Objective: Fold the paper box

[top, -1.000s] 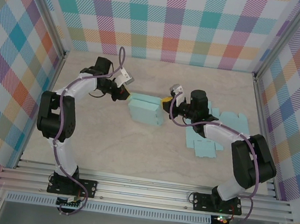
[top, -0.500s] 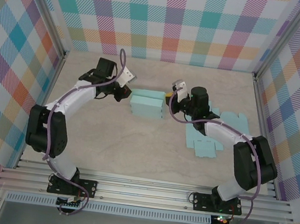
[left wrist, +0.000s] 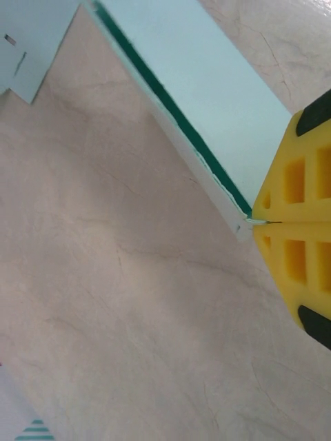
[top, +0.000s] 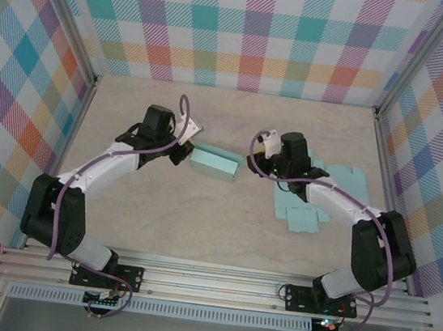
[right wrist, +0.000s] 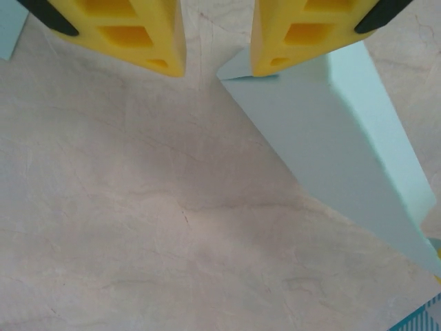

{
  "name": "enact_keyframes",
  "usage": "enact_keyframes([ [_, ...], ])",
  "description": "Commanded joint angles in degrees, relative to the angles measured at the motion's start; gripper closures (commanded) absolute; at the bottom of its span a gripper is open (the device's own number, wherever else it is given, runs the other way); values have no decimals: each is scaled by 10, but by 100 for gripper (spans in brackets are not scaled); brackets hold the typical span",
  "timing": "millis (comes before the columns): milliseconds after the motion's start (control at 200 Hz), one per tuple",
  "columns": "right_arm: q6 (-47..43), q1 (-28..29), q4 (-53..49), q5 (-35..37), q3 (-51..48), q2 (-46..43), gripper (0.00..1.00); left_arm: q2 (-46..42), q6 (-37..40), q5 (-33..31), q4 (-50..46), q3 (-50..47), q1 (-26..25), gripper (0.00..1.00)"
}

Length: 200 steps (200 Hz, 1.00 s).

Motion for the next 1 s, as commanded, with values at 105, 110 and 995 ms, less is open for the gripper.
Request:
enact_keyframes([
  [105, -3, 4, -85, -29, 37, -29, 65, 17, 14, 11, -47, 46, -6, 100],
  [110, -3, 4, -87, -29, 38, -29, 65, 18, 14, 11, -48, 46, -7, 100],
  [995, 18, 20, -268, -20, 139, 22, 55, 40, -101, -40, -65, 45, -18, 100],
])
